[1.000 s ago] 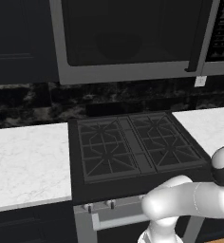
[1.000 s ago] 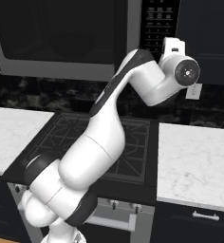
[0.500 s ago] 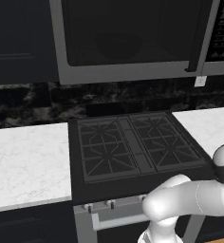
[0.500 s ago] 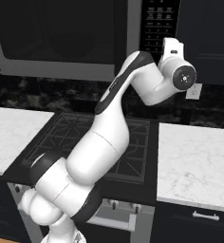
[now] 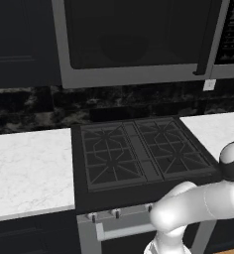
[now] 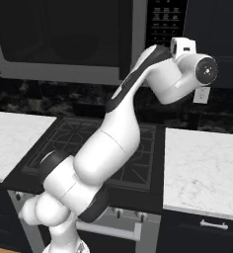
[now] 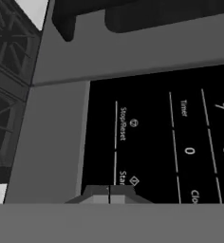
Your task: Open the microwave, place the bowl with waffle inside the microwave, then close the microwave door and turn it on.
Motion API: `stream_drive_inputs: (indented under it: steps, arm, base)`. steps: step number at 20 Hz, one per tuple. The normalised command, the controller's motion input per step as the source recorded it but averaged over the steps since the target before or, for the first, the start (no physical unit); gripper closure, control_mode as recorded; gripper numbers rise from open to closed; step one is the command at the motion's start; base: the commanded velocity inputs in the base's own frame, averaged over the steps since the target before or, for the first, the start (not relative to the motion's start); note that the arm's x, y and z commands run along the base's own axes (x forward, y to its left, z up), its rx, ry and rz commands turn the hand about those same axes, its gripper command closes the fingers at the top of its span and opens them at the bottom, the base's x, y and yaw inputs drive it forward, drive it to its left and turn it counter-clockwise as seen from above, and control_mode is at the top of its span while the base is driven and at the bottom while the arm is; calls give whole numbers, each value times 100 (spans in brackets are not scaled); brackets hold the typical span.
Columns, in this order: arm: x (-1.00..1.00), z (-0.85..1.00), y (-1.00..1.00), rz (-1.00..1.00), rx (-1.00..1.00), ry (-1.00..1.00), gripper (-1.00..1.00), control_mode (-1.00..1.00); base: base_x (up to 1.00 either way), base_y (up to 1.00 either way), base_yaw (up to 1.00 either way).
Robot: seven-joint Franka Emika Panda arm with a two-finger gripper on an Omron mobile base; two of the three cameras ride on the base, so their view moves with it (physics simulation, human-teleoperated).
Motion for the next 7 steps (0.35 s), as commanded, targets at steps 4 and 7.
stream_drive_inputs:
  steps: [4, 7]
  arm:
    - [-49, -14, -8, 0, 0, -24, 100, -100]
    - [-100, -33, 0, 0, 0, -44, 100, -100]
  base:
    - [0, 0, 0]
    - [0, 0, 0]
